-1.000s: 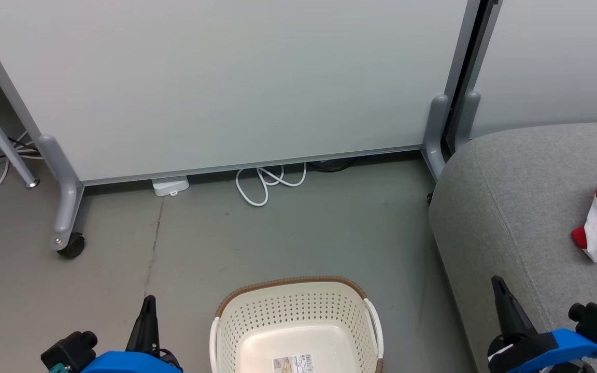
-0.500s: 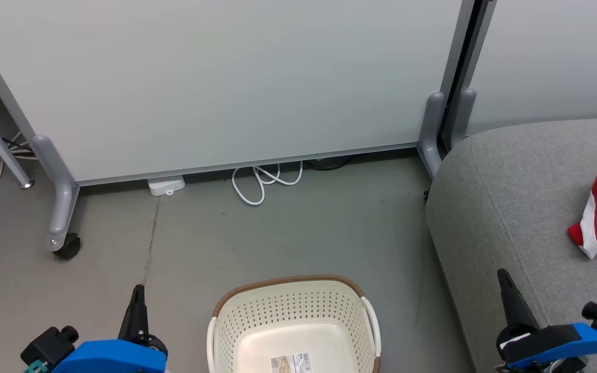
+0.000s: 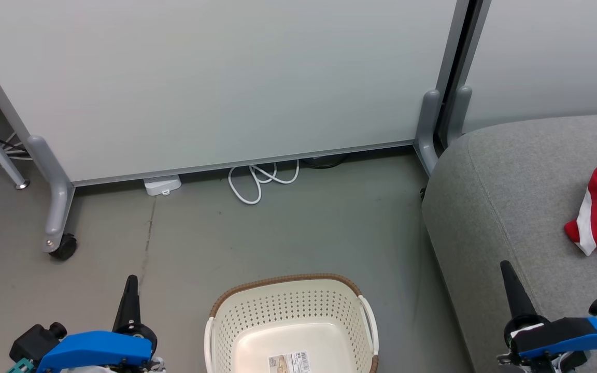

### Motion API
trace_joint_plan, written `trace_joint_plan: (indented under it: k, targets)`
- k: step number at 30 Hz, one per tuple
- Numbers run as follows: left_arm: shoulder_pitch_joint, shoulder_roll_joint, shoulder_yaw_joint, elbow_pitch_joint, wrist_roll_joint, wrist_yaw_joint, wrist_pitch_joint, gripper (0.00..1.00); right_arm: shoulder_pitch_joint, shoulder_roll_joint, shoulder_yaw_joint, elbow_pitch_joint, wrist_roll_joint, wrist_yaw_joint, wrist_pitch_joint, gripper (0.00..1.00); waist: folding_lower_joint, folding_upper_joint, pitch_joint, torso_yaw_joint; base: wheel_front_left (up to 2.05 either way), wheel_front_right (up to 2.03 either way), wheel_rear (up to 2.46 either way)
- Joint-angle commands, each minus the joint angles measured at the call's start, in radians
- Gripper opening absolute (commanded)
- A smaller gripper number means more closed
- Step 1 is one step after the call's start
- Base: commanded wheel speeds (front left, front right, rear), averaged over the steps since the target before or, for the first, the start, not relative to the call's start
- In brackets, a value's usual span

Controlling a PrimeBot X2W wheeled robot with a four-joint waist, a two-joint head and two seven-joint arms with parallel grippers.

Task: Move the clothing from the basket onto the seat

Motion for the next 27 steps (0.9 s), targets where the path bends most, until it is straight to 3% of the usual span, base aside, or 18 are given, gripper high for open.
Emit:
trace_joint_plan:
  k: [1, 27]
  targets:
    - [-0.026, 0.002, 0.007, -0.015, -0.023, -0.005, 0.006, 0.0, -0.023, -0.001, -0.005, -0.013, 0.027, 0.0, 0.004, 0.0, -0.0001, 0.0, 0.0, -0.001, 0.0, 0.0, 0.0]
    - [-0.048, -0.004, 0.054, -0.049, -0.257, -0.007, 0.073, 0.0, -0.042, 0.0, -0.02, -0.017, 0.287, 0.0, 0.046, 0.0, -0.0001, 0.0, 0.009, -0.019, 0.0, 0.0, 0.0]
